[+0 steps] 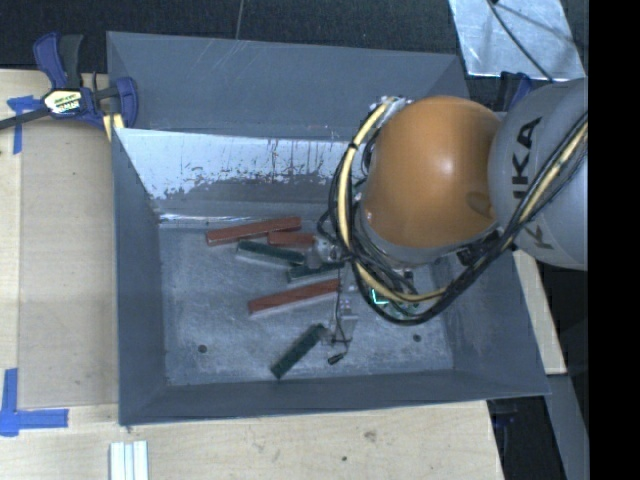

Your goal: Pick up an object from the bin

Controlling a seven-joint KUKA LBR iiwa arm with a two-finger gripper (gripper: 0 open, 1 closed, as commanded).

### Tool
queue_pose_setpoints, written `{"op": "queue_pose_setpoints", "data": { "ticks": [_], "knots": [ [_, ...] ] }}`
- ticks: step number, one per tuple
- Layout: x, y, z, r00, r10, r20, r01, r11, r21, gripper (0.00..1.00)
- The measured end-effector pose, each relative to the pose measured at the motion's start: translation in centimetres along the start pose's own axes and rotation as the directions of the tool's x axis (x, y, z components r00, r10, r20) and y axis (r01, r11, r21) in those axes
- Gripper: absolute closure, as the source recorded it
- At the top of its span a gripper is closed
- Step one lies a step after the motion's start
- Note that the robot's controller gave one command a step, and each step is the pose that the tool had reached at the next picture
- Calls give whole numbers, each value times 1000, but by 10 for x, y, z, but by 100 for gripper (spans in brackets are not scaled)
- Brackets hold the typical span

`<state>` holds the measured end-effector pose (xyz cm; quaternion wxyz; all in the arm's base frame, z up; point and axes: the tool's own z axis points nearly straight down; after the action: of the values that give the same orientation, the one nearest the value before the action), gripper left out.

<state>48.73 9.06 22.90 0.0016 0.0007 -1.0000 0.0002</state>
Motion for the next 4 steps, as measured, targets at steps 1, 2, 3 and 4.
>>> {"op": "queue_pose_setpoints", "data": {
  "ticks": [1, 2, 3, 4],
  "knots": [
    [-14, -1, 17, 1000, -24, 18, 24, 1000, -3, 0],
    [-51, -10, 110, 995, -103, 11, 103, 995, 0, 0],
    [-63, -16, 118, 982, -187, 1, 187, 982, 0, 0],
    [-72, -19, 103, 979, -202, 15, 202, 979, 1, 0]
  ]
}}
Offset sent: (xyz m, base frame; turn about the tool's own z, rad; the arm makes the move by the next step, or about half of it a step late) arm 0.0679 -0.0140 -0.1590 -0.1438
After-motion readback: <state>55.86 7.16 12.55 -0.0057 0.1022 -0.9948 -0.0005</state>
